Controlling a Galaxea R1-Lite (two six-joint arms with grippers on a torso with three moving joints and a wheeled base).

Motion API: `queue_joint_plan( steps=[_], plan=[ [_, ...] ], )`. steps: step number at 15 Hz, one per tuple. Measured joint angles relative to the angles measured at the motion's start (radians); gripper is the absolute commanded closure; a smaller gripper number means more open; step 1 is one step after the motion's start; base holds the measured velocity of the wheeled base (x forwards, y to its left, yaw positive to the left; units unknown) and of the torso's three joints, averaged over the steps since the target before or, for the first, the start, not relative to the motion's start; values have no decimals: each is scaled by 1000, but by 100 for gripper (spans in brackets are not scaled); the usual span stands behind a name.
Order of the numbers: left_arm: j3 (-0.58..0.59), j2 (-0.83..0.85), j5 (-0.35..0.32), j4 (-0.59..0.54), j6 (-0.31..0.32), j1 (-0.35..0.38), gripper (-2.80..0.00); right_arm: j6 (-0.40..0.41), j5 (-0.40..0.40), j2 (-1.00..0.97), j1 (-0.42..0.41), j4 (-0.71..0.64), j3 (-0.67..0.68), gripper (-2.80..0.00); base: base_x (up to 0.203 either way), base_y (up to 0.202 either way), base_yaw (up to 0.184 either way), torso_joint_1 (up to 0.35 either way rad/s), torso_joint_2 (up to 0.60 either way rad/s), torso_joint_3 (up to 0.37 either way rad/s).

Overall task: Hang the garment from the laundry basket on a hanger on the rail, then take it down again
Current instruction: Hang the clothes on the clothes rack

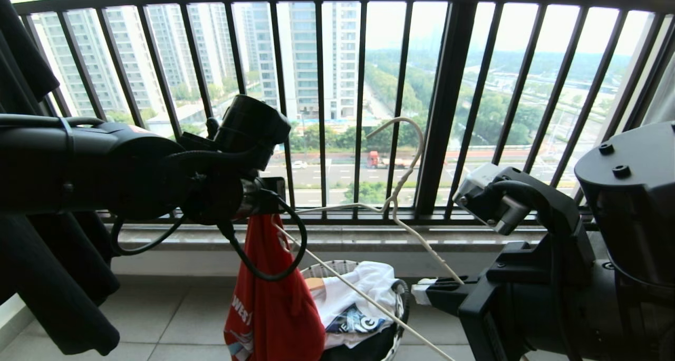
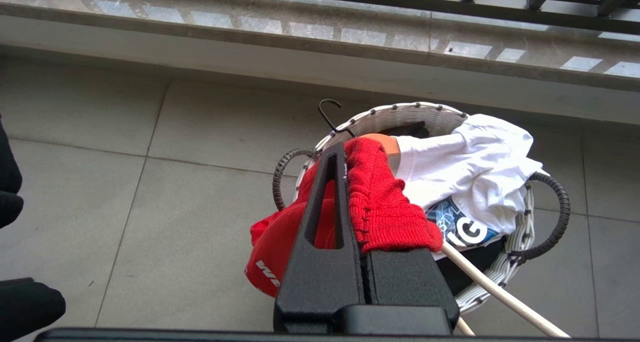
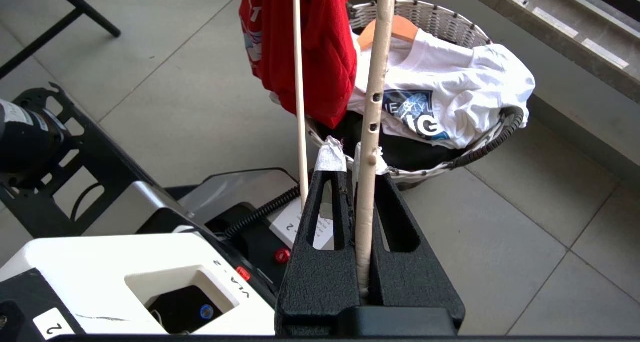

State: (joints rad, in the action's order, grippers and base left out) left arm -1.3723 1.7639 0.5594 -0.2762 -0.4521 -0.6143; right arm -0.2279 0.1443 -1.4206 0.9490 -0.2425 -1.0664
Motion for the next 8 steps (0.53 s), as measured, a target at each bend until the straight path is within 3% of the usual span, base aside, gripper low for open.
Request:
queue_joint_plan(
  steps=[8],
  plan=[
    [-4, 6, 21, 4, -12, -5, 0, 1, -6, -2, -1, 7, 4, 0, 0, 0, 0, 0, 0, 0]
  ],
)
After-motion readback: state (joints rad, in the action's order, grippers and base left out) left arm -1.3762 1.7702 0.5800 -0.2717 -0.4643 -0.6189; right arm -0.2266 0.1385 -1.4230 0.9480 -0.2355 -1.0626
